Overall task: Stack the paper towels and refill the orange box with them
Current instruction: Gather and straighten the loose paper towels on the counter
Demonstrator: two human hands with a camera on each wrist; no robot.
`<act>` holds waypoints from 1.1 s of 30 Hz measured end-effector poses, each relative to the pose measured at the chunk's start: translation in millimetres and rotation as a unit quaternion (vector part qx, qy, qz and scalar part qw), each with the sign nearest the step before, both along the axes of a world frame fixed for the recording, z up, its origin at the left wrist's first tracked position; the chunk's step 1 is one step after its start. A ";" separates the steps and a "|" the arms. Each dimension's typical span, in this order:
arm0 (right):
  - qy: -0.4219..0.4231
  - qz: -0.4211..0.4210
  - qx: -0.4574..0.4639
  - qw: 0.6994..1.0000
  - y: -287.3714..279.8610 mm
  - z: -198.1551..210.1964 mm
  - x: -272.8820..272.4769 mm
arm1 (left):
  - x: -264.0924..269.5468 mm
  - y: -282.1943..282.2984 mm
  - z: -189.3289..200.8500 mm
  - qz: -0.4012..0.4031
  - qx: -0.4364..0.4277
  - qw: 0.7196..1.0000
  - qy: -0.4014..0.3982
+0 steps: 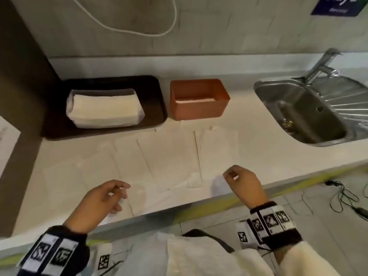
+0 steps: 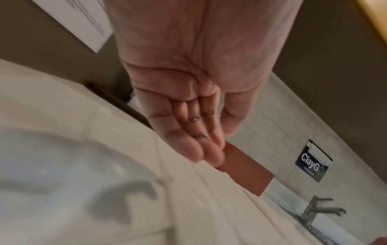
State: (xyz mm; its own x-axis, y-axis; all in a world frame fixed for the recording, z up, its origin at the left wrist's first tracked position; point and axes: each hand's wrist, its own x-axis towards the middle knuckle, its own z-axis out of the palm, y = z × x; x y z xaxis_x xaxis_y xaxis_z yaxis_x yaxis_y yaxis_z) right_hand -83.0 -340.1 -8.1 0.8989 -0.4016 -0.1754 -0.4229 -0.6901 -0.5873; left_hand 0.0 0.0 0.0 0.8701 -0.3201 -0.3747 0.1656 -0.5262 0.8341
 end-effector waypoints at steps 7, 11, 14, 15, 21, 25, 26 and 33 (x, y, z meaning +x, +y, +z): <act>0.060 -0.105 0.004 0.993 -32.3 -23.7 92.4 | 72.2 -71.8 -37.0 0.100 -0.037 0.991 0.080; 0.136 -0.060 -0.071 0.986 -48.4 -30.5 118.5 | 92.4 -98.6 -44.2 0.098 0.160 0.982 0.030; 0.134 -0.066 -0.005 0.989 -58.4 -34.8 127.2 | 94.8 -116.4 -39.1 0.108 0.250 0.962 0.031; 0.134 -0.061 0.008 0.989 -59.8 -35.4 128.1 | 95.3 -121.6 -38.4 0.118 0.267 0.956 0.036; 0.113 0.004 0.030 0.993 -71.6 -46.4 127.0 | 99.6 -130.7 -39.3 0.182 0.290 0.937 0.069; 0.094 0.009 0.100 0.991 -84.0 -48.2 124.4 | 98.3 -128.7 -38.8 0.236 0.212 0.945 0.079; 0.094 0.013 0.112 0.989 -87.0 -47.8 123.5 | 97.0 -128.8 -38.0 0.247 0.189 0.947 0.081; 0.045 -0.062 0.358 0.931 -101.8 -20.7 111.7 | 85.4 -110.1 -13.2 0.226 0.011 0.974 0.016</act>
State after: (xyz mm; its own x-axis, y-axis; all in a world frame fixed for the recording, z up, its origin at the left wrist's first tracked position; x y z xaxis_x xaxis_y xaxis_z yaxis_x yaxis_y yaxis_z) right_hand 28.8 -441.9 -28.7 0.8217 -0.2526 -0.5108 -0.5437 -0.0790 -0.8355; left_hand 85.4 -110.1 -13.2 0.9081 0.1008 -0.4064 0.4100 -0.4106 0.8144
